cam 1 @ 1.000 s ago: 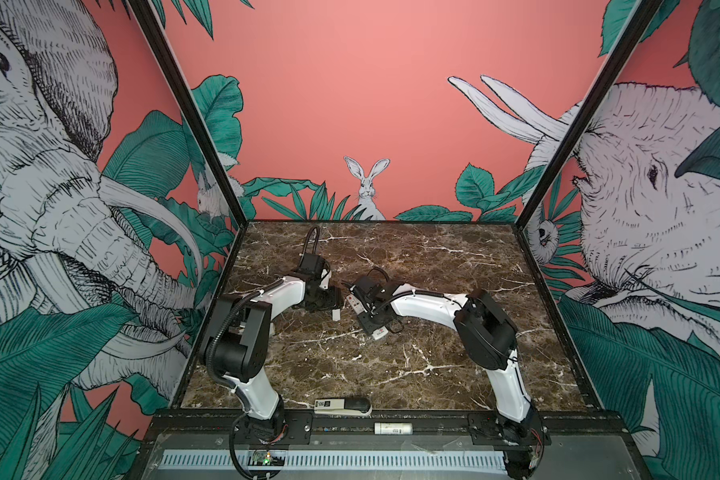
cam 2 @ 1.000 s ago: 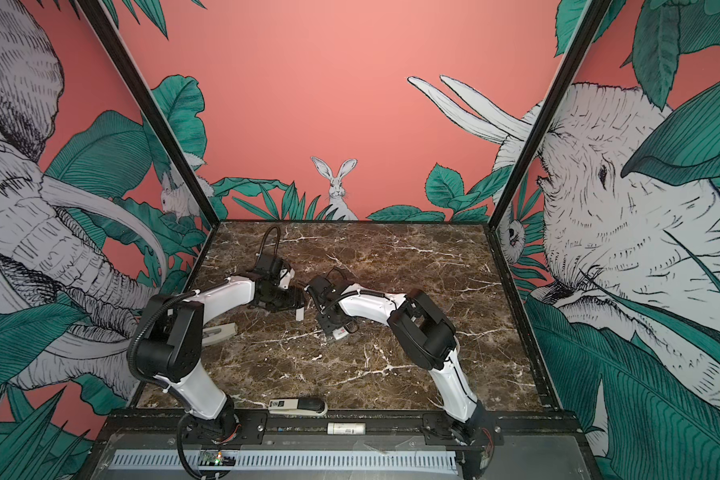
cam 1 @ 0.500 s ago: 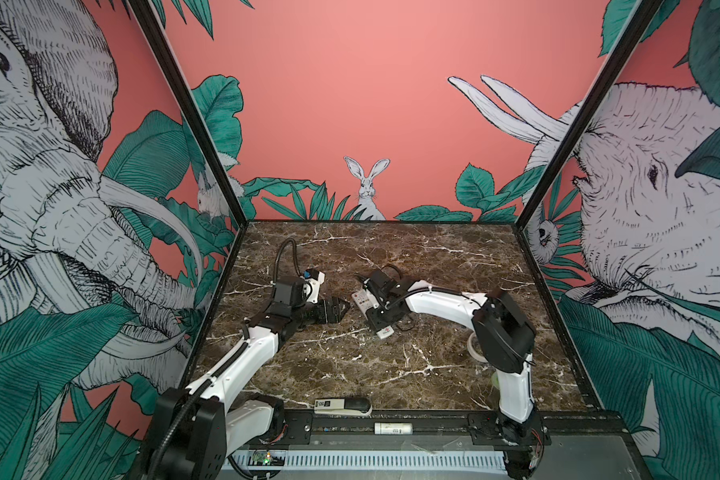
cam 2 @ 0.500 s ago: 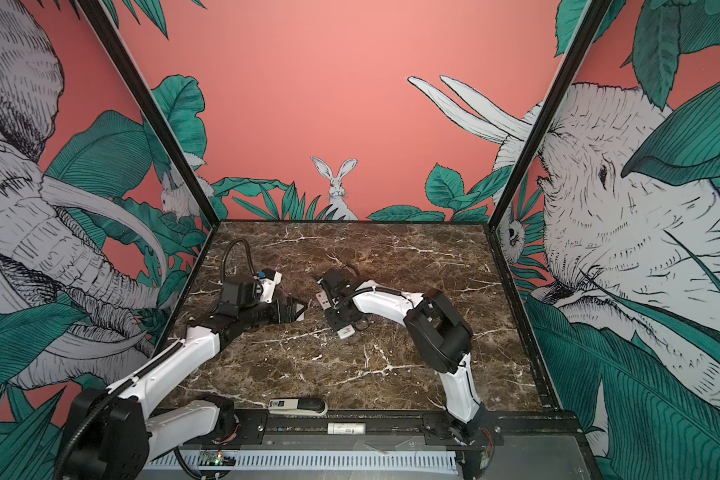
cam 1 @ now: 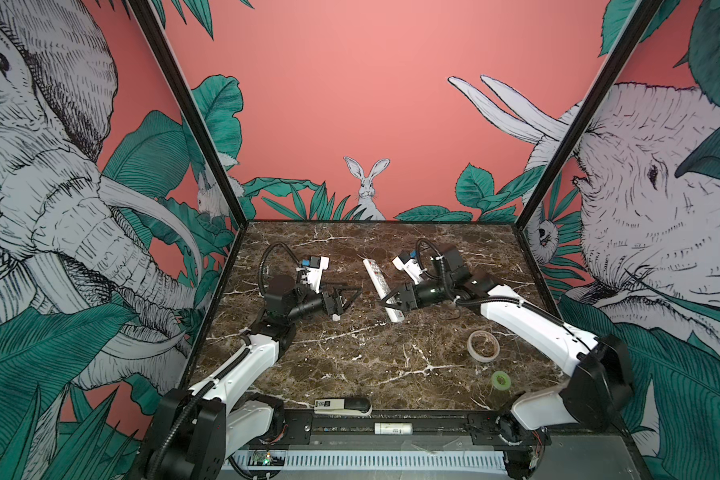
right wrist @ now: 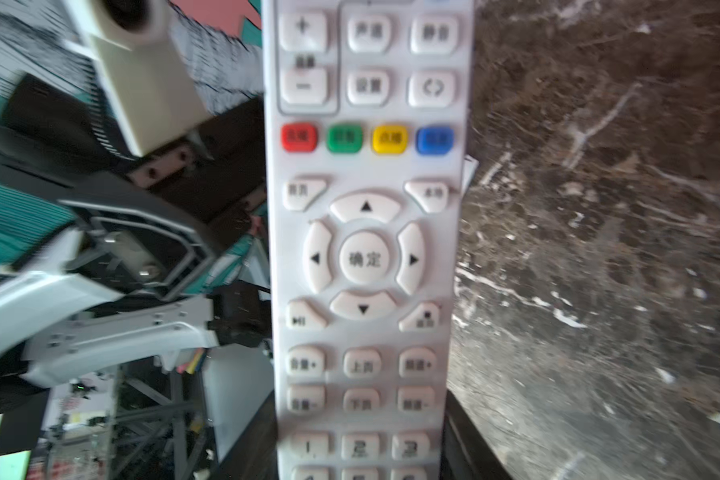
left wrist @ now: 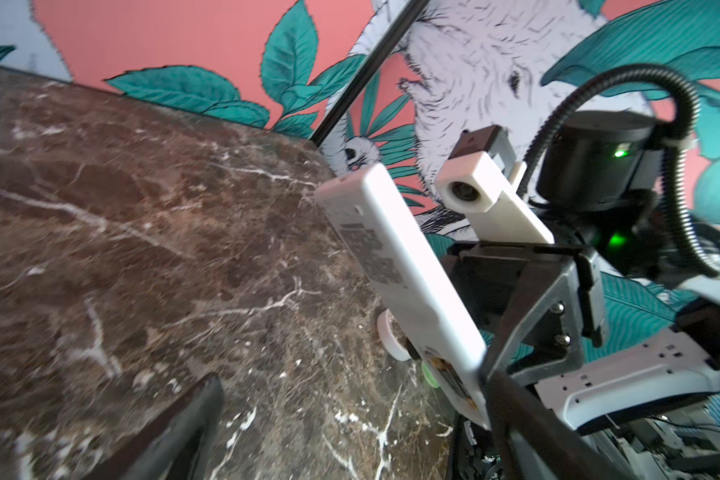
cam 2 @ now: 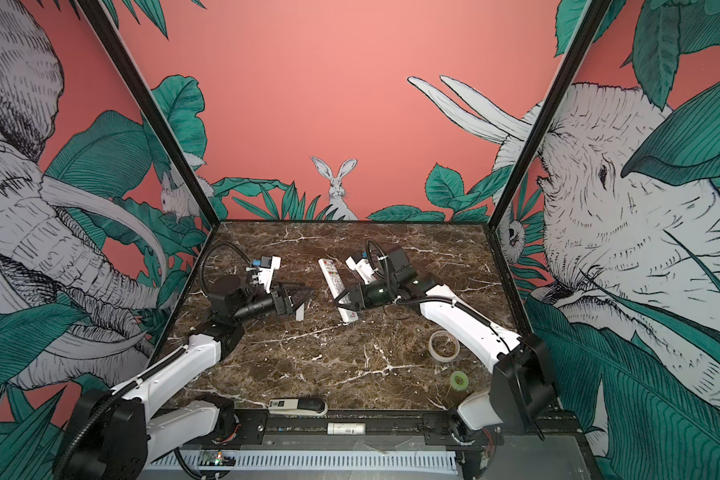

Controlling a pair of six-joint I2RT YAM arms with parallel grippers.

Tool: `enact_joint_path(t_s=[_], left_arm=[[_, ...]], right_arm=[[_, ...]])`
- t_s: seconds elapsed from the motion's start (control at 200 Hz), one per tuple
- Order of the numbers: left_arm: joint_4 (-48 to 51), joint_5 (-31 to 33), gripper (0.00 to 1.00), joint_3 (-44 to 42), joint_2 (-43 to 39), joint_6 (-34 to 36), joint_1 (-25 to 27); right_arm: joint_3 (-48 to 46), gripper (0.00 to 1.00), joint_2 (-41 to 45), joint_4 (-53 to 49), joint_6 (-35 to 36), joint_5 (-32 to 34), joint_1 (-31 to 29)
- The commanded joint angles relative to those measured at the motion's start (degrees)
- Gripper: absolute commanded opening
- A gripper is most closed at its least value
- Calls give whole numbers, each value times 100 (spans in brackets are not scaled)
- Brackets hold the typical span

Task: Load the batteries into the remote control

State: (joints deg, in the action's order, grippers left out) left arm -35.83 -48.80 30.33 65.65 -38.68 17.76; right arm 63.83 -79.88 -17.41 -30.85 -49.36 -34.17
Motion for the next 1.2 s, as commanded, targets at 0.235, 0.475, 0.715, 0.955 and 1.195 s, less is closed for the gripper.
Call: enact_joint_path(t_s=[0.235,0.475,0.715,0.955,1.195], left_arm=[[-3738,-1148,99,951,1011,-1991,632],[-3452,-1075,97,1273,1058,-1876,923],[-2376,-928,81,1343,941,-1384,953],[-2011,-716,57,1363,1008,-1338,949],[-2068,-678,40,1297,1039,-1340,944]], right_arm=[[-549,32,769,2716,-1915,-1879,113],[-767,30,879,3035,-2176,-1921,113],[-759,31,870,2743,-1704,-1789,96],[-610,32,740,1960,-910,-1635,-12],[-575,35,566,1849,-752,-1603,-37]])
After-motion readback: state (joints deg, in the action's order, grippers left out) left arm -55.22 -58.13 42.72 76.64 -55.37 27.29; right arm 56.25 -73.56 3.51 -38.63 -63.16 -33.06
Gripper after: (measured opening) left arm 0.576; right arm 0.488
